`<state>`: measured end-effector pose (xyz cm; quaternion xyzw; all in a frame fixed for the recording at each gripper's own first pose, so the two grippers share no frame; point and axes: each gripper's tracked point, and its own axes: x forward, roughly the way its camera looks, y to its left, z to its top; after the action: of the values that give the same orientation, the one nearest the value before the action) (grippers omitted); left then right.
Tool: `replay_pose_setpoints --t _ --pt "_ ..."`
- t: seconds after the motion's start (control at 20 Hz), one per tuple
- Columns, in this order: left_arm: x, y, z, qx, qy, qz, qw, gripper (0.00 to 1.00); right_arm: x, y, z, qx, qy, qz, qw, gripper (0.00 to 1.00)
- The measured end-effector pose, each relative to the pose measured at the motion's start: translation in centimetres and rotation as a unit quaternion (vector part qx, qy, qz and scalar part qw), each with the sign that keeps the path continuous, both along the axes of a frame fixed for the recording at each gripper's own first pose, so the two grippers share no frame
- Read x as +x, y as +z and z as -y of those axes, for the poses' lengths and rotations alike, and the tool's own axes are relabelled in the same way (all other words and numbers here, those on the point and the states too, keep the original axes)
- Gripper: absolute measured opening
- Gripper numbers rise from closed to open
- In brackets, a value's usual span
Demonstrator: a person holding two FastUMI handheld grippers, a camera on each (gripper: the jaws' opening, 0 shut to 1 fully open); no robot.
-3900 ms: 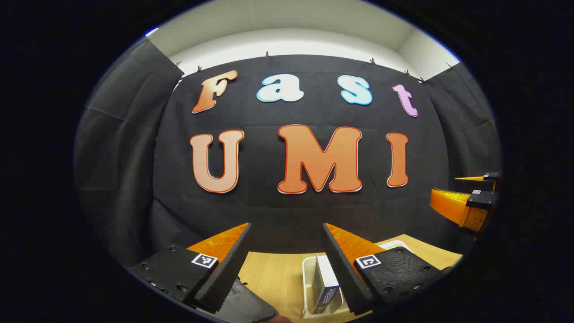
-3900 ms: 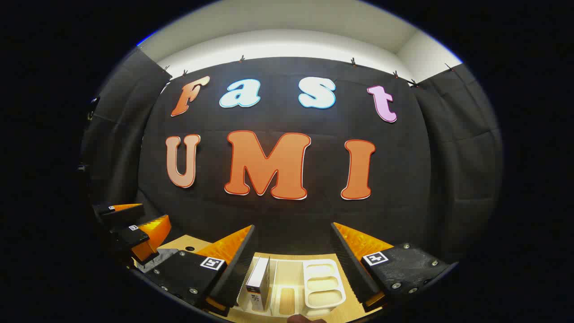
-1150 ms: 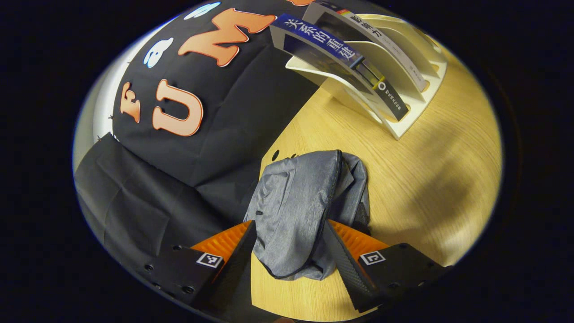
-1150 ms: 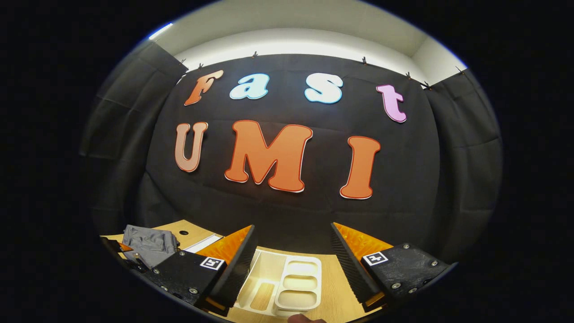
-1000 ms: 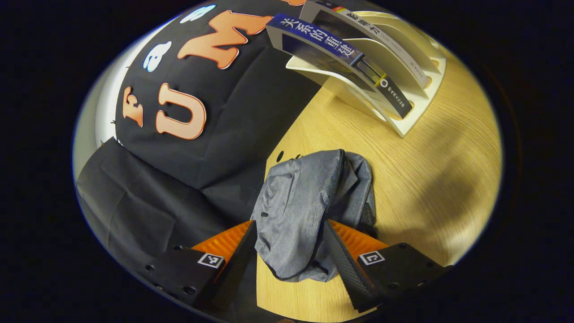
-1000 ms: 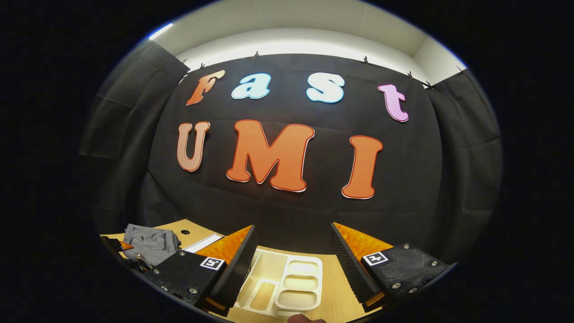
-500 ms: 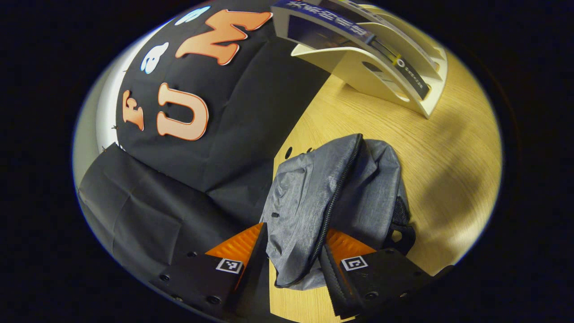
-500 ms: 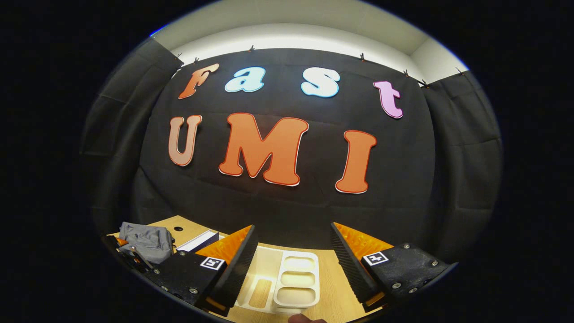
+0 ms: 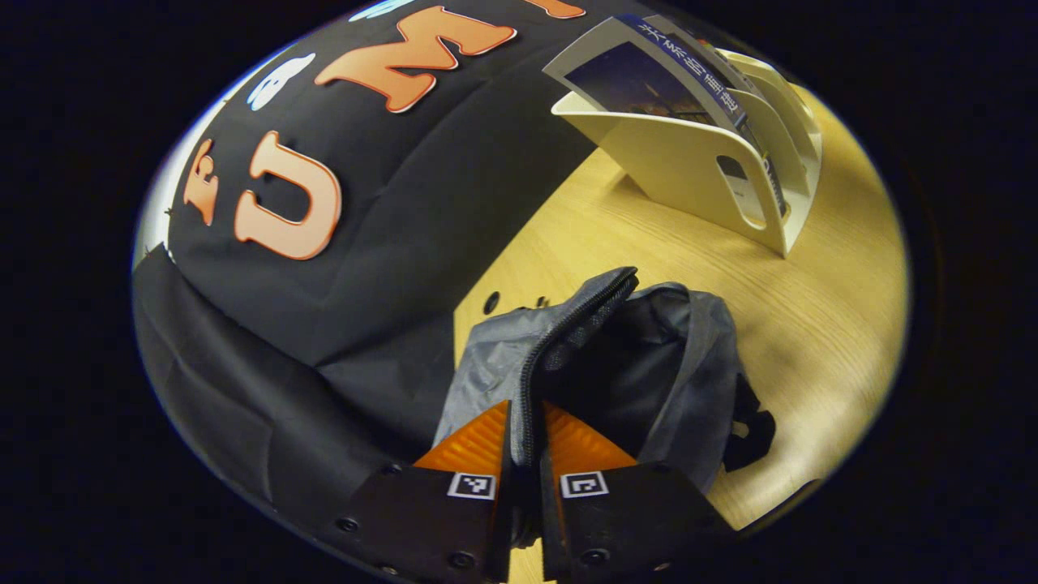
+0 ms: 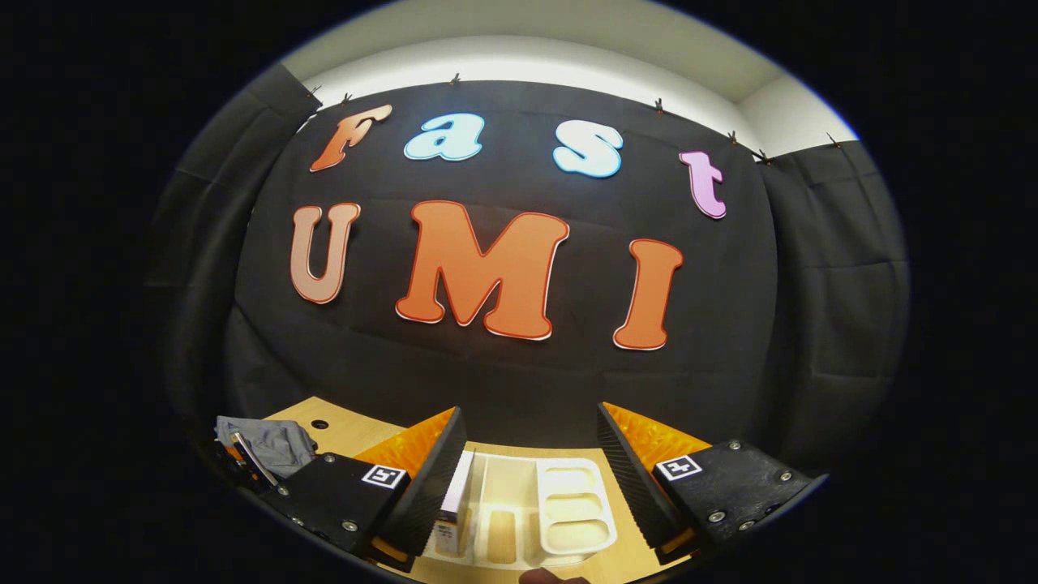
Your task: Open the schoolbag, grab two books from the bookshelf and put them into the schoolbag.
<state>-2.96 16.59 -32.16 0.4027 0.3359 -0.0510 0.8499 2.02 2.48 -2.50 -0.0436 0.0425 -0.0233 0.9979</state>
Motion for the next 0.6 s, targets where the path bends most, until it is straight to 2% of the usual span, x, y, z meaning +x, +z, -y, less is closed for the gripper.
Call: replay_pose_setpoints --t 0.05,0.25,0.45,0.5,0.6 --pt "0.2 0.3 0.0 -0.015 -0.007 -0.003 1.000 0.09 0.3 0.1 -0.9 -0.003 -0.003 -0.004 1.000 0.96" --pt "0.6 1.3 -0.1 -0.092 -0.031 -0.052 0.994 0.07 1.4 -0.2 -3.9 -0.019 -0.012 -0.027 0.999 0.96" --pt "0.0 2.8 -0.2 -0.145 -0.055 -0.099 0.983 0.06 2.3 -1.1 -6.1 -0.024 -0.023 -0.066 0.997 0.96" --pt "-0.1 3.2 -0.2 -0.158 -0.059 -0.112 0.979 0.02 2.5 -1.5 -6.6 -0.024 -0.023 -0.078 0.996 0.96" --pt "0.0 4.4 -0.2 -0.178 -0.062 -0.128 0.974 0.05 2.9 -1.9 -7.4 -0.030 -0.022 -0.098 0.995 0.96"
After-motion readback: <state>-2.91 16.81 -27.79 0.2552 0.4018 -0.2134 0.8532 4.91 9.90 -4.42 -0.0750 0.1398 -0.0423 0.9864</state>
